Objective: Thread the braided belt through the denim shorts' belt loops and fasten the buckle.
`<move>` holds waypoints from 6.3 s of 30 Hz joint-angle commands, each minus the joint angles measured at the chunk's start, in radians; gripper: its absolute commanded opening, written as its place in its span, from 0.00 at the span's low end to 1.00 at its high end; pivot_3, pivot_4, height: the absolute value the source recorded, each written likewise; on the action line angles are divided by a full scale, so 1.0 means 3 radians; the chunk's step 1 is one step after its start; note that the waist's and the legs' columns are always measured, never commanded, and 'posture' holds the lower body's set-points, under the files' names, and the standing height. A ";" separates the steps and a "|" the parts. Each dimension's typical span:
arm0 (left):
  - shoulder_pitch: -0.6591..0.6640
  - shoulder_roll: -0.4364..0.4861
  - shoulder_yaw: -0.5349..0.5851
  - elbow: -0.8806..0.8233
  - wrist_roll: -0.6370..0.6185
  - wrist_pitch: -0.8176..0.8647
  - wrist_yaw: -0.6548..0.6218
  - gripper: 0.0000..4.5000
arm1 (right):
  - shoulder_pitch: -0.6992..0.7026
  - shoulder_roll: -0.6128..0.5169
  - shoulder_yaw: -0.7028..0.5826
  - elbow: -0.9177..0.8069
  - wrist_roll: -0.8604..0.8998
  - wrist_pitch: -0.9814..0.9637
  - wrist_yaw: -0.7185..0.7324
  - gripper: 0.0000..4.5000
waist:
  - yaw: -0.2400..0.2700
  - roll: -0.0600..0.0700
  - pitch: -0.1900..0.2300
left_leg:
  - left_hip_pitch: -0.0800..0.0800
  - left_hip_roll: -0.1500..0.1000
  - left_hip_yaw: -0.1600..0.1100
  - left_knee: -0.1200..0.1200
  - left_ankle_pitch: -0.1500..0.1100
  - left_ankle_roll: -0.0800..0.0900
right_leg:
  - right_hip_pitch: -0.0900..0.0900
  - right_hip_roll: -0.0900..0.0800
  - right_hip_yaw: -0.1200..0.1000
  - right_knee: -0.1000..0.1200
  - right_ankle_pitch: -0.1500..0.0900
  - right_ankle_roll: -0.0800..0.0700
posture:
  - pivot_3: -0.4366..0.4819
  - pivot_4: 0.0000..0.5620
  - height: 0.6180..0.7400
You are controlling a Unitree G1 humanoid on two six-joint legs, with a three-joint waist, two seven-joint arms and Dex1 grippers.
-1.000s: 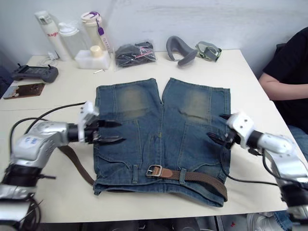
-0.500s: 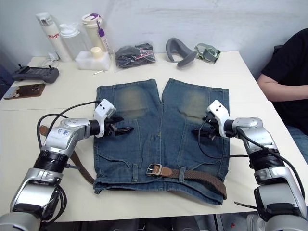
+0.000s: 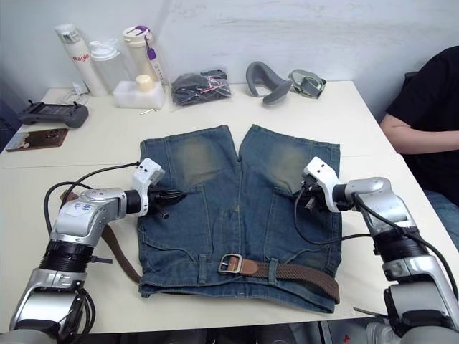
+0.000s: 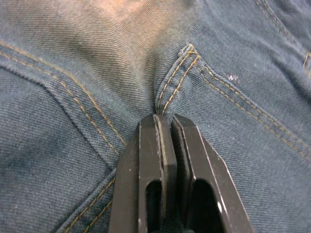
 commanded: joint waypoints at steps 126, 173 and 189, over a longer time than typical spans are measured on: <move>-0.0155 0.0514 0.0109 -0.1682 -0.0261 0.0066 0.0215 0.00 | 0.0386 0.1128 0.0658 -0.2408 0.0804 0.0575 -0.0600 0.01 | 0.0032 -0.0035 0.0077 | -0.0064 -0.0103 -0.0108 -0.0054 0.0109 -0.0027 | -0.0053 -0.0102 -0.0119 0.0024 -0.0012 0.0006 | 0.48 0.27 1.00; 0.0077 0.0782 0.0046 -0.1506 -0.0747 -0.0293 -0.0662 0.00 | 0.0086 0.0278 -0.0313 -0.2229 0.0693 0.0257 -0.0141 0.30 | 0.0015 -0.0032 0.0078 | -0.0058 -0.0099 -0.0108 -0.0057 0.0102 -0.0028 | -0.0052 -0.0077 -0.0070 0.0022 -0.0012 0.0006 | 0.48 0.27 1.00; -0.0702 0.0439 -0.0912 -0.0571 0.0310 -0.1525 -0.1082 0.00 | -0.0294 -0.0341 -0.0019 -0.1662 -0.0332 -0.1538 0.0208 0.83 | 0.0031 -0.0032 0.0078 | -0.0060 -0.0088 -0.0089 -0.0043 0.0099 -0.0027 | -0.0053 -0.0070 -0.0062 0.0024 -0.0012 0.0007 | 0.48 0.27 1.00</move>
